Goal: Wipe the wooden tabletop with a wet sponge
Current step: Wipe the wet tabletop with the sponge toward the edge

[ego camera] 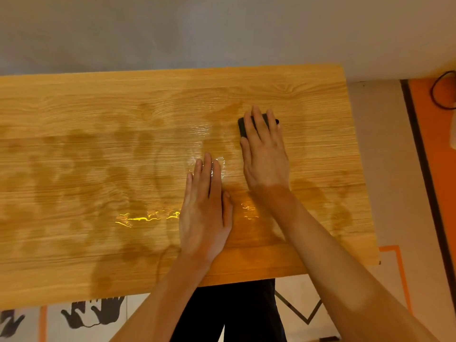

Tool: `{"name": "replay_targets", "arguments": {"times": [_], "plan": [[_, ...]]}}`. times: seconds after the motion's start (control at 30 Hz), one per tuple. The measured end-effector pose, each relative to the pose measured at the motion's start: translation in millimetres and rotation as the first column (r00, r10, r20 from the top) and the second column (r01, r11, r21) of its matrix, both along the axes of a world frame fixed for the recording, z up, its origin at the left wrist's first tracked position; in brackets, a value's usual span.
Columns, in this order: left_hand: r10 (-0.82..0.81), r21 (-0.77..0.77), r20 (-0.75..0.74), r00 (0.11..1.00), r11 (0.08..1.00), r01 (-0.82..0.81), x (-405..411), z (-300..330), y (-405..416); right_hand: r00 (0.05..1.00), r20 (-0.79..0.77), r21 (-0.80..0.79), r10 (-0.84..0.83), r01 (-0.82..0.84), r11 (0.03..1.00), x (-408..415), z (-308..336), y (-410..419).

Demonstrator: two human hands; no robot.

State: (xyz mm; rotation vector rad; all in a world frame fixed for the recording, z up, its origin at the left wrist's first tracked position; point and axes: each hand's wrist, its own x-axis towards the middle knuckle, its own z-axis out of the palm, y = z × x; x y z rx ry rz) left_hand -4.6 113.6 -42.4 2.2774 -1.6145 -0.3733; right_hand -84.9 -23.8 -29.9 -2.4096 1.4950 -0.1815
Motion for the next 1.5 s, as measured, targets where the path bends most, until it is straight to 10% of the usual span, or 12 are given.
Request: {"name": "replay_targets", "arguments": {"times": [0.23,0.5,0.73,0.97,1.17,1.5], "plan": [[-0.005,0.003,-0.012,1.000,1.000,0.005,-0.6,-1.4,-2.1,0.993,-0.018,-0.070,0.113,-0.114,0.991,-66.3,-2.4,115.5],[-0.012,-0.035,0.027,1.000,0.999,0.013,0.0,-7.5,0.2,0.996,-0.009,-0.041,-0.093,0.092,0.995,-30.5,-3.2,3.4],[-0.016,-0.057,-0.010,1.000,0.998,0.015,-0.7,-7.5,0.0,0.999,-0.028,-0.061,0.032,-0.033,0.998,-104.3,-6.9,131.8],[0.005,-0.040,0.039,0.999,0.999,-0.003,-2.5,-7.9,0.3,0.999,-0.044,-0.055,-0.021,0.018,0.998,-68.2,-1.2,9.2],[0.000,-0.064,0.062,0.998,0.998,0.004,-4.3,-7.5,0.9,0.979,-0.200,-0.098,0.037,-0.058,0.994,-129.6,-6.3,97.7],[-0.008,-0.059,0.052,0.999,0.998,0.011,-3.5,-7.7,3.4,0.999,0.009,-0.019,-0.038,0.038,0.999,-110.0,-6.4,10.0]]}}
